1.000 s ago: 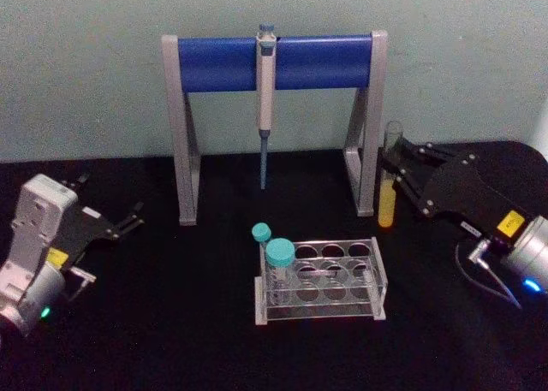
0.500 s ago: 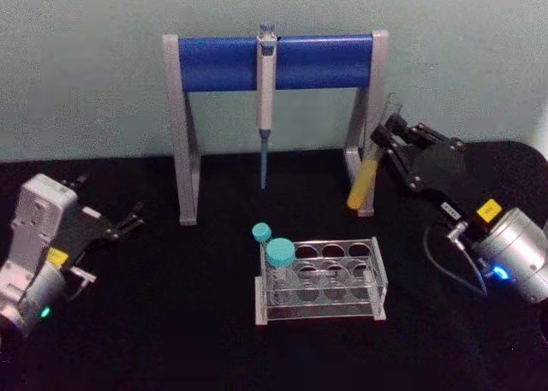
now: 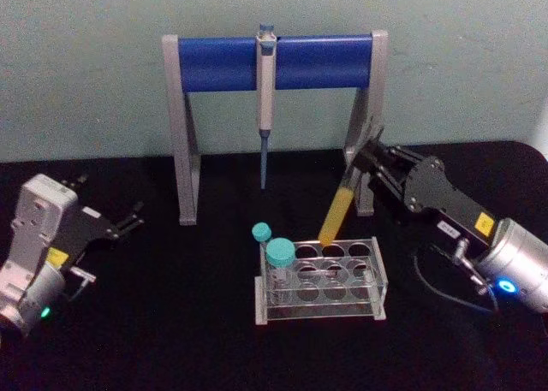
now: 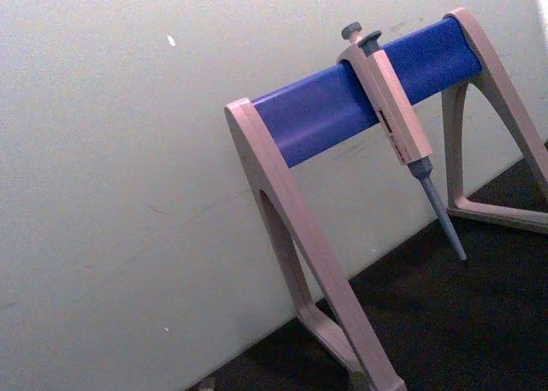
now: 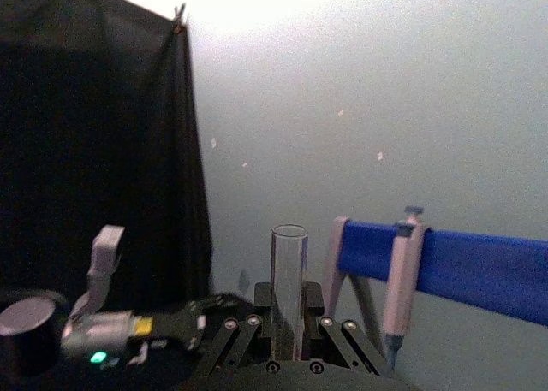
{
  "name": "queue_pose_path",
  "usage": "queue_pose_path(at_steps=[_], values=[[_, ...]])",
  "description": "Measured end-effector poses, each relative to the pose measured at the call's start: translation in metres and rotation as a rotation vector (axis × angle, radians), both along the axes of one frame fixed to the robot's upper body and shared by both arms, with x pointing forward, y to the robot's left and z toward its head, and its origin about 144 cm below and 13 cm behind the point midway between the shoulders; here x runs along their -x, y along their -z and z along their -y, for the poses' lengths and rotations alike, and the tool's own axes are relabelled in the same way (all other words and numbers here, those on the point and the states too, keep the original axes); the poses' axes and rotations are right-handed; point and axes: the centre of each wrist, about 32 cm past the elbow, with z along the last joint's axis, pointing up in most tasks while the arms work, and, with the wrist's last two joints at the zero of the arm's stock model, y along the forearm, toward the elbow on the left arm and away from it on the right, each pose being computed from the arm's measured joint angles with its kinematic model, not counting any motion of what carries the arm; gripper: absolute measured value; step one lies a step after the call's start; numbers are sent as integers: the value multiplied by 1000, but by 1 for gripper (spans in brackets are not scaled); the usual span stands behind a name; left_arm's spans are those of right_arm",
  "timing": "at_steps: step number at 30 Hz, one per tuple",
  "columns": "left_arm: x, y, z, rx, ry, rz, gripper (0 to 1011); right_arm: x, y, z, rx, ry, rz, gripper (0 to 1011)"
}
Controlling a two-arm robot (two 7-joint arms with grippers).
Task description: Pick up the test tube from the test tube rack, shake it, then place it back into the test tube rack.
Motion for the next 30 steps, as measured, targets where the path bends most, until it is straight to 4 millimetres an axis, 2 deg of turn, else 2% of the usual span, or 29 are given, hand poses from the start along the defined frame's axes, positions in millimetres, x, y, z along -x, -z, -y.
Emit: queue_pose_path(at_steps=[10, 17, 25, 30], values=[[0, 0, 0, 0, 0, 0, 1001, 14, -17, 24, 170, -10, -9, 228], [0, 0, 0, 0, 0, 0, 1001, 23, -34, 38, 324, 99, 41, 228], [0, 0, 0, 0, 0, 0, 1001, 20, -36, 26, 386, 224, 118, 228], [0, 0, 0, 0, 0, 0, 1001, 12, -33, 8, 383, 278, 164, 228]])
